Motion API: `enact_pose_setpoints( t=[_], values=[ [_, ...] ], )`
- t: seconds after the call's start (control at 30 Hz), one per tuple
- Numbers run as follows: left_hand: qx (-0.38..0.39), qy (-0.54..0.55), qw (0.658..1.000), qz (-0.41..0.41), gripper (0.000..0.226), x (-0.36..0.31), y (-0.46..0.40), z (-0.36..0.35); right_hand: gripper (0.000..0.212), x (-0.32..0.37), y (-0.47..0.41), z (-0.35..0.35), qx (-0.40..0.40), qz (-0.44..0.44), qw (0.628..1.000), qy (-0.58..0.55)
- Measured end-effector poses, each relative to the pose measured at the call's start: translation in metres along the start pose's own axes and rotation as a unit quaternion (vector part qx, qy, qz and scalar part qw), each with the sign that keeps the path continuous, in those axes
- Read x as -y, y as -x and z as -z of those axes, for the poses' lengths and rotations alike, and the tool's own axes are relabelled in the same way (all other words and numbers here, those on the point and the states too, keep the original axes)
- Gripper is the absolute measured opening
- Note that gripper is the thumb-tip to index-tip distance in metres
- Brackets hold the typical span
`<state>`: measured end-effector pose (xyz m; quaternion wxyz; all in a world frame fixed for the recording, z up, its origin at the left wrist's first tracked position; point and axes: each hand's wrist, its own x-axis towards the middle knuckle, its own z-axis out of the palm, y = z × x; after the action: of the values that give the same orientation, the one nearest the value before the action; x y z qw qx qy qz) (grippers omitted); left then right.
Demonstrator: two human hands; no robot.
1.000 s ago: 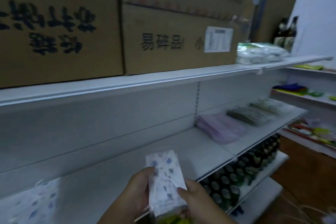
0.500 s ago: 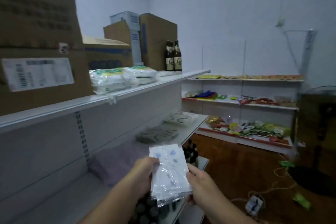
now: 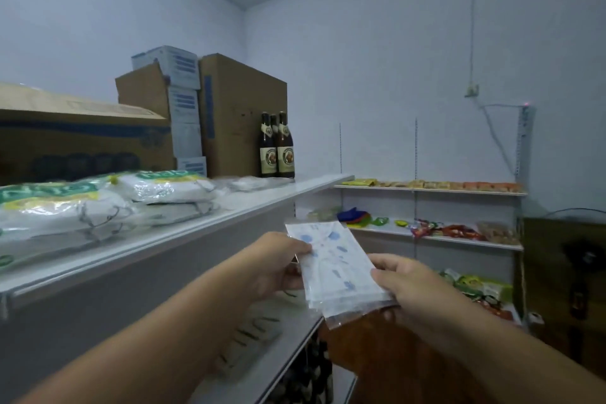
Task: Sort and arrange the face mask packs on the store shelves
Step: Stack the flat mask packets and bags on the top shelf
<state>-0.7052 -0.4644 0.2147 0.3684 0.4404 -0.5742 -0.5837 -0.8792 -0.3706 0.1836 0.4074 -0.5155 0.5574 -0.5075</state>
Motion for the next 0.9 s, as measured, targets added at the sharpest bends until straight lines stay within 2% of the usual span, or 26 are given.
enact_pose_setpoints(
  t=[0.1, 0.17, 0.23, 0.33, 0.5, 0.63, 0.77, 0.83, 0.9],
  values=[
    [0.020, 0.002, 1.000, -0.007, 0.016, -0.036, -0.042, 0.008, 0.023, 0.023, -0.047, 0.011, -0.014, 0.025, 0.999, -0.018],
    [0.026, -0.010, 0.999, -0.016, 0.014, -0.056, -0.071, 0.006, 0.024, 0.035, -0.079, 0.023, -0.024, 0.032, 0.999, -0.023],
    [0.013, -0.027, 0.999, -0.033, 0.003, -0.076, -0.098, 0.001, 0.023, 0.046, -0.113, 0.035, -0.041, 0.041, 0.998, -0.021],
    [-0.017, -0.044, 0.998, -0.033, 0.009, -0.103, -0.138, 0.002, 0.022, 0.063, -0.166, 0.044, -0.058, 0.053, 0.997, -0.021],
    [-0.066, -0.106, 0.992, -0.017, 0.010, -0.145, -0.191, 0.035, 0.017, 0.083, -0.255, 0.038, -0.008, 0.092, 0.995, -0.037],
    [-0.140, -0.153, 0.978, -0.033, 0.007, -0.169, -0.232, 0.065, 0.011, 0.102, -0.325, 0.027, 0.035, 0.131, 0.990, -0.038],
    [-0.236, -0.159, 0.958, -0.043, 0.005, -0.186, -0.278, 0.085, 0.018, 0.119, -0.405, 0.016, 0.083, 0.159, 0.983, -0.030],
    [-0.291, -0.162, 0.942, -0.041, 0.011, -0.188, -0.300, 0.093, 0.013, 0.124, -0.444, 0.008, 0.111, 0.166, 0.980, -0.025],
    [-0.352, -0.152, 0.921, -0.065, 0.033, -0.186, -0.324, 0.105, 0.010, 0.128, -0.480, -0.004, 0.136, 0.171, 0.976, -0.012]
  ],
)
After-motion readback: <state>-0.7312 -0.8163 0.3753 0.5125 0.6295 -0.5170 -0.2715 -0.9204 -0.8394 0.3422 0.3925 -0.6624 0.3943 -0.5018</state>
